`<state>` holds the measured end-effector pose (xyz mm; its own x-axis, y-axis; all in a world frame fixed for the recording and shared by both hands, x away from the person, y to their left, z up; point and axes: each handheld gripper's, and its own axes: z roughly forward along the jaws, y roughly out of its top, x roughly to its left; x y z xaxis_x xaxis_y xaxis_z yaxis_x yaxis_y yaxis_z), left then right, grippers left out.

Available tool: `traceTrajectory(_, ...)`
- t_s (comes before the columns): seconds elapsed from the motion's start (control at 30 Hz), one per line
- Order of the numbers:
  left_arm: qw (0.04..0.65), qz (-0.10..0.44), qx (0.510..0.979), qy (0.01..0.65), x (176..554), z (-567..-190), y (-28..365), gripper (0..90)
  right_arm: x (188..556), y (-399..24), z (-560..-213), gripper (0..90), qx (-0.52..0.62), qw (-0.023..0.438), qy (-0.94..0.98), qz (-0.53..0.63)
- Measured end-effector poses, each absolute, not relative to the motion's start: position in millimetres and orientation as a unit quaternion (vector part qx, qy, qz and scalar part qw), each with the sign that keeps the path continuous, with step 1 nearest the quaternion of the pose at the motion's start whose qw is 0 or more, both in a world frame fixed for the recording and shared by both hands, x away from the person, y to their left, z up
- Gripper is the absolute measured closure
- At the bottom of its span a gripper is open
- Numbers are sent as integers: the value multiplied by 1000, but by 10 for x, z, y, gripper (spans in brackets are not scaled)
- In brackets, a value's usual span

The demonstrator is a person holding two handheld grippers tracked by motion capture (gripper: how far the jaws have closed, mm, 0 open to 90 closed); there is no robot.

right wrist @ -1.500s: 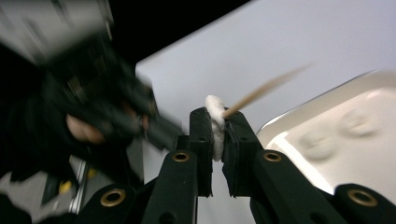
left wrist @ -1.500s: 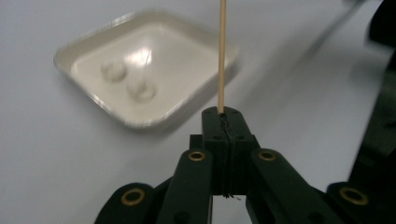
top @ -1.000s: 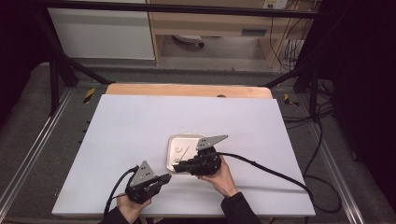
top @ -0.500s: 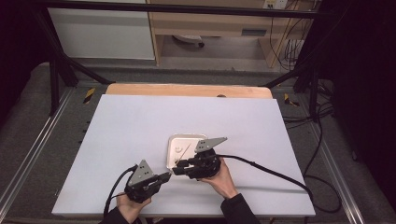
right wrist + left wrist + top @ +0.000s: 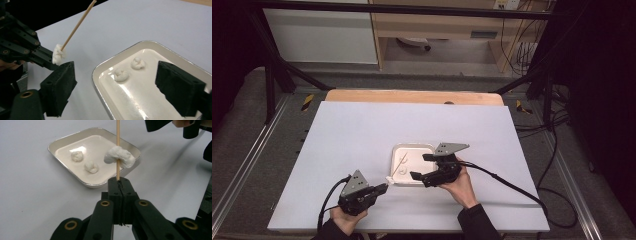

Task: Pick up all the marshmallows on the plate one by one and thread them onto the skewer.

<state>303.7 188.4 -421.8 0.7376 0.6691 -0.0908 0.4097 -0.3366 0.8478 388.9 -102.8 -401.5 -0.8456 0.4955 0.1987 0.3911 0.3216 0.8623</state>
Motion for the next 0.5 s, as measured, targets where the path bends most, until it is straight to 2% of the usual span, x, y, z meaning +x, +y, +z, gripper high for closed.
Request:
traceTrajectory(0.2, 467, 139, 801, 347, 3058, -4230, 1980, 886, 3995, -969, -4030, 80, 293, 89, 817, 488)
traceTrajectory(0.5, 466, 141, 800, 352, 3074, -4238, 2040, 884, 4218, -721, -4117, 95, 306, 101, 829, 456)
